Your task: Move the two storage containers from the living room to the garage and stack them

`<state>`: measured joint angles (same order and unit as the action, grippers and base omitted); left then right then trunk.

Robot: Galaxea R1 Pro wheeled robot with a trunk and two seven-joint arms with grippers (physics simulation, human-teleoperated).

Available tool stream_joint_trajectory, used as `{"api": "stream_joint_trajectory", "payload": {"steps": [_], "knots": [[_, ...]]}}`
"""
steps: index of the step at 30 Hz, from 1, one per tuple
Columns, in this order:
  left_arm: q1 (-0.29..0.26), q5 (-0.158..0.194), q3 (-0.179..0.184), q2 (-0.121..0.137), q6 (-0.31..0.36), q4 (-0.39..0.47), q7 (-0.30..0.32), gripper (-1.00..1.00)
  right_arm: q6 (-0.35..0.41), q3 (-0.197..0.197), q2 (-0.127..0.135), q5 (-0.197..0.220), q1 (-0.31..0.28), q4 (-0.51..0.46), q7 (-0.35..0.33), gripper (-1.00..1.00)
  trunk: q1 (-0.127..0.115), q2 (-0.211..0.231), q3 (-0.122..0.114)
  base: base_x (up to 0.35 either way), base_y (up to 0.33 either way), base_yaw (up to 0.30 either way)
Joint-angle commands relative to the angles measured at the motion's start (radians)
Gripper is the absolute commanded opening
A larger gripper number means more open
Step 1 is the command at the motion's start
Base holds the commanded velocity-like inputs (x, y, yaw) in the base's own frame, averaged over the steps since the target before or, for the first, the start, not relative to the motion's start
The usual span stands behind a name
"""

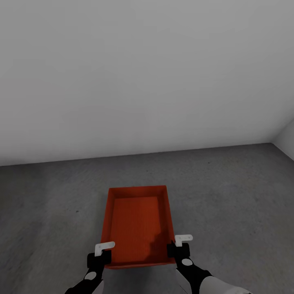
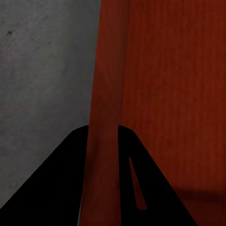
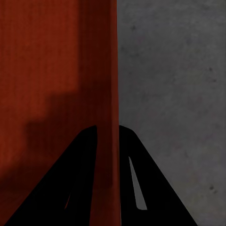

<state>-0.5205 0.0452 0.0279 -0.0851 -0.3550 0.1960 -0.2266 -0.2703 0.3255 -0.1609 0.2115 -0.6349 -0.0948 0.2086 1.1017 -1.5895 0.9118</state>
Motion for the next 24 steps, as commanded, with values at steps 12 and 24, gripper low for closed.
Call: {"api": "stream_joint_trajectory", "payload": {"steps": [12,24], "knots": [[-0.001,-0.007,-0.014,-0.004,-0.018,0.009,-0.008,-1.0,-0.004,-0.014,-0.003,0.023,0.0,0.004,-0.002,-1.0,0.027,-0.05,0.023,0.0,0.0,0.02],[-0.001,-0.007,-0.014,-0.004,-0.018,0.01,-0.008,-1.0,-0.004,-0.014,-0.003,0.023,0.0,0.004,-0.003,-1.0,0.027,-0.05,0.023,0.0,0.0,0.043]]}}
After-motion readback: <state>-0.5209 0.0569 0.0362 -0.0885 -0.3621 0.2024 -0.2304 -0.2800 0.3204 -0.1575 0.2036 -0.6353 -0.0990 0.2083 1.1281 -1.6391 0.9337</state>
